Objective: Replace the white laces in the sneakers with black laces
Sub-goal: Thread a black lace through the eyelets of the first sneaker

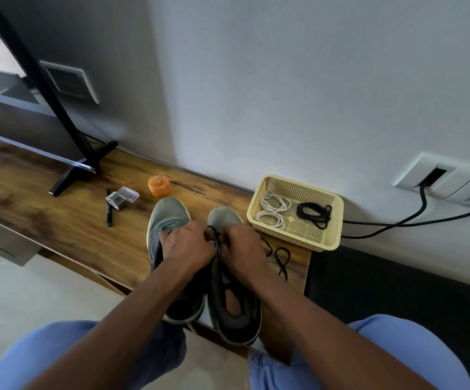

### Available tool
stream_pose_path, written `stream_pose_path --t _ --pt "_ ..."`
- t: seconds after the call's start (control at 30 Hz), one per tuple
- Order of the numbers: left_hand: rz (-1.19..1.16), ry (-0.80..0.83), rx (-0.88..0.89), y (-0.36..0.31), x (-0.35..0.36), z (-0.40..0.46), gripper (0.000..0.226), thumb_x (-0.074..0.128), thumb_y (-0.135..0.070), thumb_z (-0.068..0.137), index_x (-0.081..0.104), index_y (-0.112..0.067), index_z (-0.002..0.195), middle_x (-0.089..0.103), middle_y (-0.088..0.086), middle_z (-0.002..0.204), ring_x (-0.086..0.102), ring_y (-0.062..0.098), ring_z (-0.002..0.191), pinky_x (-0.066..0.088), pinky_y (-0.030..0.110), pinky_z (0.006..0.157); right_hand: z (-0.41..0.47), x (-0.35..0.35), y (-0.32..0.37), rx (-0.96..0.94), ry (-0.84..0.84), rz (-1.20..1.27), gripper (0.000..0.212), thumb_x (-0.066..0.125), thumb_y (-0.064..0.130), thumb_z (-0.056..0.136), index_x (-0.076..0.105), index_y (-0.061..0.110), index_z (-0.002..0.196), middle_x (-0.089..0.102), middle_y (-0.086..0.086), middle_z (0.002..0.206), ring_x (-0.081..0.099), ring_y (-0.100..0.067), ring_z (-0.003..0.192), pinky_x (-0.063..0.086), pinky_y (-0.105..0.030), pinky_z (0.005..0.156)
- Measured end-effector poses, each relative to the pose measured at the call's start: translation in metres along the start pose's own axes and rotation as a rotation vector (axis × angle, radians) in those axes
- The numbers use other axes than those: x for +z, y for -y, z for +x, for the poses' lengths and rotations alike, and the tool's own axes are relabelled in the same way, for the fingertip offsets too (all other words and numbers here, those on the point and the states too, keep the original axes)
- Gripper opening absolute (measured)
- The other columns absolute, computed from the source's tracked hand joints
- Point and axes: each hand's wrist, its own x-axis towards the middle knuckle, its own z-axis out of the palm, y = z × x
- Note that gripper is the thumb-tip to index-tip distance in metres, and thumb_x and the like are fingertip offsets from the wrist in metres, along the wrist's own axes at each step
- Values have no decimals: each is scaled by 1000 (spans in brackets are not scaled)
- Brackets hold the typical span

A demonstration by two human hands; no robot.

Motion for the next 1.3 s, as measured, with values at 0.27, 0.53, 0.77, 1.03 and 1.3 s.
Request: stream_pose_path --t 0.27,0.53,0.77,1.03,1.3 --pt "-25 -65 16 2 4 4 16 64 -34 87 77 -34 97 75 -13 93 68 15 94 41 42 99 0 11 -7 -20 -37 -22 24 60 20 89 62 9 68 54 -4 76 53 -23 69 43 -39 57" --pt "193 -183 60 -12 -2 -6 13 55 -27 94 61 -25 82 48 -8 66 62 22 80 34 42 90 4 -1 0 44 49 141 3 60 18 88 60 20 90 68 -3 85 63 -26 82 47 -37 67" --pt "189 -143 77 -12 -14 -5 10 59 -34 96 67 -27 95 65 -5 89 65 24 100 32 45 95 2 -10 -4 108 120 342 18 72 33 83 57 26 90 64 4 80 62 -16 74 52 -40 67" --pt "20 -195 117 -5 -29 0 5 62 -30 94 63 -28 90 62 -6 87 64 26 97 31 39 83 -2 -17 0 11 161 190 34 67 28 86 73 42 116 49 9 106 55 -22 110 50 -40 92" --pt "-399 -218 52 4 -59 6 12 53 -19 103 62 -21 95 73 1 97 66 23 90 48 35 76 -2 -21 0 73 196 36 17 72 36 79 59 34 90 60 17 99 54 -17 106 44 -45 95"
